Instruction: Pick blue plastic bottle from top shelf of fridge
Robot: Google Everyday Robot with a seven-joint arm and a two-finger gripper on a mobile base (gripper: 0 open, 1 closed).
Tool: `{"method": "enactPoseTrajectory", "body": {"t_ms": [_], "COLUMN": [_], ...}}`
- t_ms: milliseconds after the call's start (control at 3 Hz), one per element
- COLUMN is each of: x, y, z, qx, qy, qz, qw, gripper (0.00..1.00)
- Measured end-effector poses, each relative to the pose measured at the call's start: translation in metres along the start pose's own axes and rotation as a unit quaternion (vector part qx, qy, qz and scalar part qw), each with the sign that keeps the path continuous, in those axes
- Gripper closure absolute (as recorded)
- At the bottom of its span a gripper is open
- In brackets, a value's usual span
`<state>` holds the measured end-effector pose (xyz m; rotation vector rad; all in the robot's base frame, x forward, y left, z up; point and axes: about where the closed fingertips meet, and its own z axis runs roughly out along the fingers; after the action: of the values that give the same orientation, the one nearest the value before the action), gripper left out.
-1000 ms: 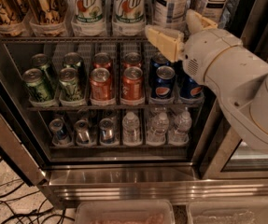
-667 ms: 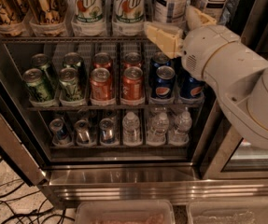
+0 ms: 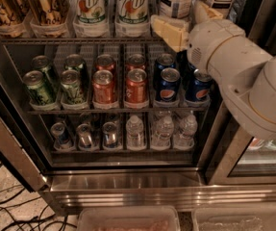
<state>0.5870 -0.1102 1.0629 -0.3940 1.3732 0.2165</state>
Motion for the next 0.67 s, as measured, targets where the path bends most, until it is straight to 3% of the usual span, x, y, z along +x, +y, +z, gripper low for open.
{"method": "enactPoseTrajectory", "body": {"t_ms": [667], "x": [0.0033], "y": [-0.0138], "z": [0.0177], "qx": [0.006], "qy": [0.001], "qz": [0.005], "qw": [1.0], "gripper": [0.25]}}
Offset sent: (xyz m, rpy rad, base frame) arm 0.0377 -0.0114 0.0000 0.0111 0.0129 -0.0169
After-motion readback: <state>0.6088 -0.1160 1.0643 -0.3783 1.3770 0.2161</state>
